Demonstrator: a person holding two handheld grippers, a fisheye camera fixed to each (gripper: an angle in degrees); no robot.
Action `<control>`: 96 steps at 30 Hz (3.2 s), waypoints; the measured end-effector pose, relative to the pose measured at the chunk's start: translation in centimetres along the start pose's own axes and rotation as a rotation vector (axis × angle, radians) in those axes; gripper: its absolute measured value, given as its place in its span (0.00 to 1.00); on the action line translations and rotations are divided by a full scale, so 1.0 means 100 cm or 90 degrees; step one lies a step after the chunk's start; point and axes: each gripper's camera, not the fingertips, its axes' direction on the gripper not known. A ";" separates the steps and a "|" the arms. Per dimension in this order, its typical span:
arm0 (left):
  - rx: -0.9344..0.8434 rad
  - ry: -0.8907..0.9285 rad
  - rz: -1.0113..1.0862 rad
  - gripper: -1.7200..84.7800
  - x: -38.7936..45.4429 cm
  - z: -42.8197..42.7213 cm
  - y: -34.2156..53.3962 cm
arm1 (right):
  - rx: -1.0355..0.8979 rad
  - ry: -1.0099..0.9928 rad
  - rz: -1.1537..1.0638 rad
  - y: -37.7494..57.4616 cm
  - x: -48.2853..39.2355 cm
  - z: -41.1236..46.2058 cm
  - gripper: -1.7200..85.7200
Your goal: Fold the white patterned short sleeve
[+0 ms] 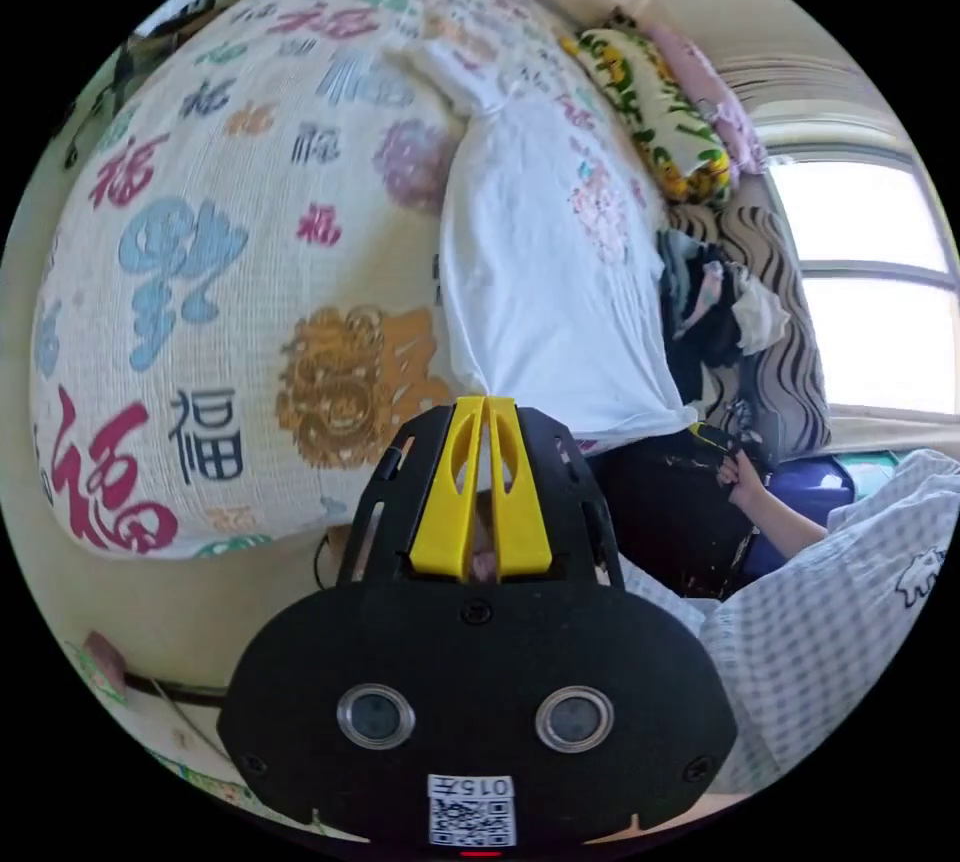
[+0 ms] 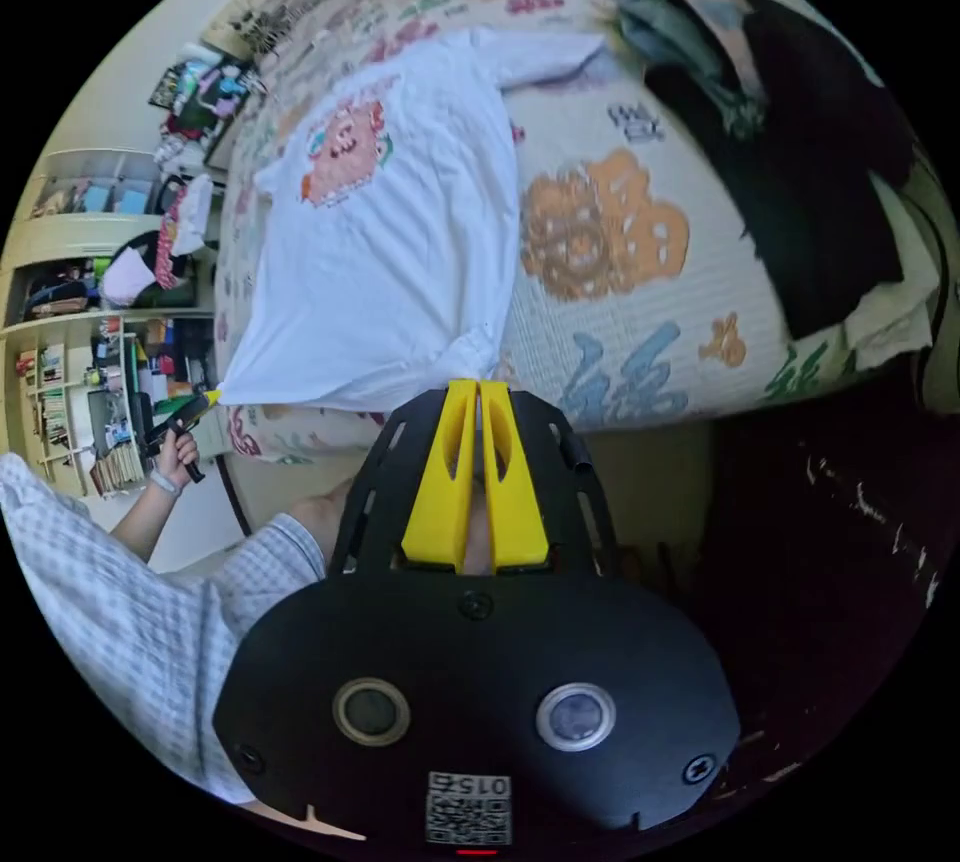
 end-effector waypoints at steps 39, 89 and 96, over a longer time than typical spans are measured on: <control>-0.156 -0.037 0.545 0.13 0.666 0.375 -0.435 | 0.228 -0.128 0.085 -0.204 0.158 0.027 0.07; -0.131 -0.267 0.268 0.02 0.697 0.400 -0.508 | 0.030 -0.164 -0.407 -0.405 0.013 0.111 0.08; -0.145 -0.281 0.241 0.02 0.686 0.409 -0.509 | 0.056 -0.212 -0.326 -0.425 0.026 0.109 0.08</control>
